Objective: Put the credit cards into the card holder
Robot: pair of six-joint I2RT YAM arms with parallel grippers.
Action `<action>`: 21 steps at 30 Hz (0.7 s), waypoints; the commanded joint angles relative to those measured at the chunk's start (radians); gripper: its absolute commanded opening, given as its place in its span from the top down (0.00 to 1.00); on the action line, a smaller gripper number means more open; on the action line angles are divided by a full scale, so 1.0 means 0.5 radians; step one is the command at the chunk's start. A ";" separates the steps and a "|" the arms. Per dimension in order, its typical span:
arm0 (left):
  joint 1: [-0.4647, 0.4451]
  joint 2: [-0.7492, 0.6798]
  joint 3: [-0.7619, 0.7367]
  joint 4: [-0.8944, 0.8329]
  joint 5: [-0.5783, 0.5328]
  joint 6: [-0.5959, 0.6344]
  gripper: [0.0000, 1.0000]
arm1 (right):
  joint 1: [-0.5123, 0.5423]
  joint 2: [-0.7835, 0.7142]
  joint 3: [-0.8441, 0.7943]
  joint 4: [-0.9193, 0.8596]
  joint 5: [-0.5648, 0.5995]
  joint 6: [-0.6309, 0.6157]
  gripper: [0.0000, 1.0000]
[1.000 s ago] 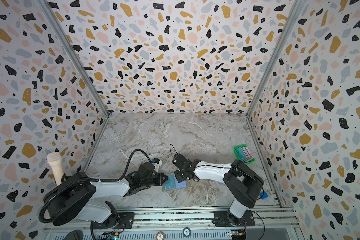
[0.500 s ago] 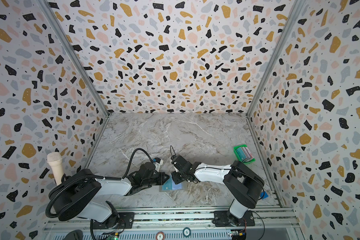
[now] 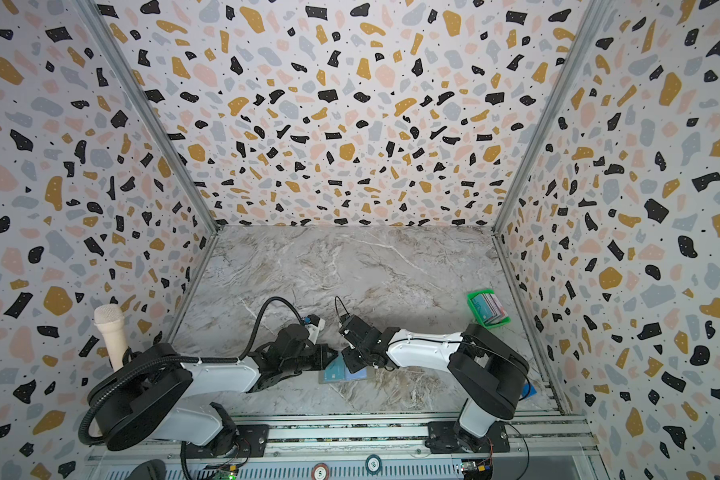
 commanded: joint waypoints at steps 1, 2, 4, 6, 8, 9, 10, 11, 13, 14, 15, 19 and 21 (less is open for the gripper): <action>-0.003 -0.102 0.008 -0.117 -0.048 0.008 1.00 | 0.000 -0.063 0.115 -0.186 0.163 -0.064 0.64; -0.004 -0.127 0.011 -0.150 -0.068 0.017 1.00 | 0.000 -0.031 0.136 -0.217 0.183 -0.072 0.64; -0.001 -0.153 0.000 -0.192 -0.094 0.027 1.00 | -0.002 0.028 0.153 -0.243 0.209 -0.082 0.63; -0.002 -0.164 -0.015 -0.231 -0.117 0.033 1.00 | 0.003 0.084 0.144 -0.230 0.218 -0.088 0.62; -0.002 -0.164 -0.039 -0.239 -0.126 0.039 1.00 | 0.016 0.126 0.138 -0.227 0.244 -0.086 0.61; -0.002 -0.161 -0.052 -0.238 -0.132 0.041 1.00 | 0.029 0.145 0.133 -0.225 0.256 -0.086 0.61; -0.002 -0.156 -0.067 -0.232 -0.130 0.037 1.00 | 0.037 0.163 0.135 -0.225 0.267 -0.084 0.61; 0.000 -0.146 -0.077 -0.220 -0.129 0.035 1.00 | 0.051 0.191 0.131 -0.229 0.280 -0.085 0.61; -0.001 -0.119 -0.092 -0.198 -0.116 0.034 1.00 | 0.066 0.250 0.128 -0.251 0.326 -0.076 0.64; -0.002 -0.103 -0.093 -0.192 -0.111 0.035 1.00 | 0.073 0.281 0.124 -0.261 0.340 -0.073 0.68; -0.002 -0.089 -0.093 -0.184 -0.112 0.038 1.00 | 0.080 0.296 0.116 -0.264 0.352 -0.067 0.72; -0.001 -0.046 -0.090 -0.163 -0.095 0.050 1.00 | 0.113 0.308 0.095 -0.249 0.354 -0.046 0.86; 0.000 -0.032 -0.087 -0.155 -0.087 0.050 1.00 | 0.114 0.279 0.105 -0.251 0.374 -0.043 0.91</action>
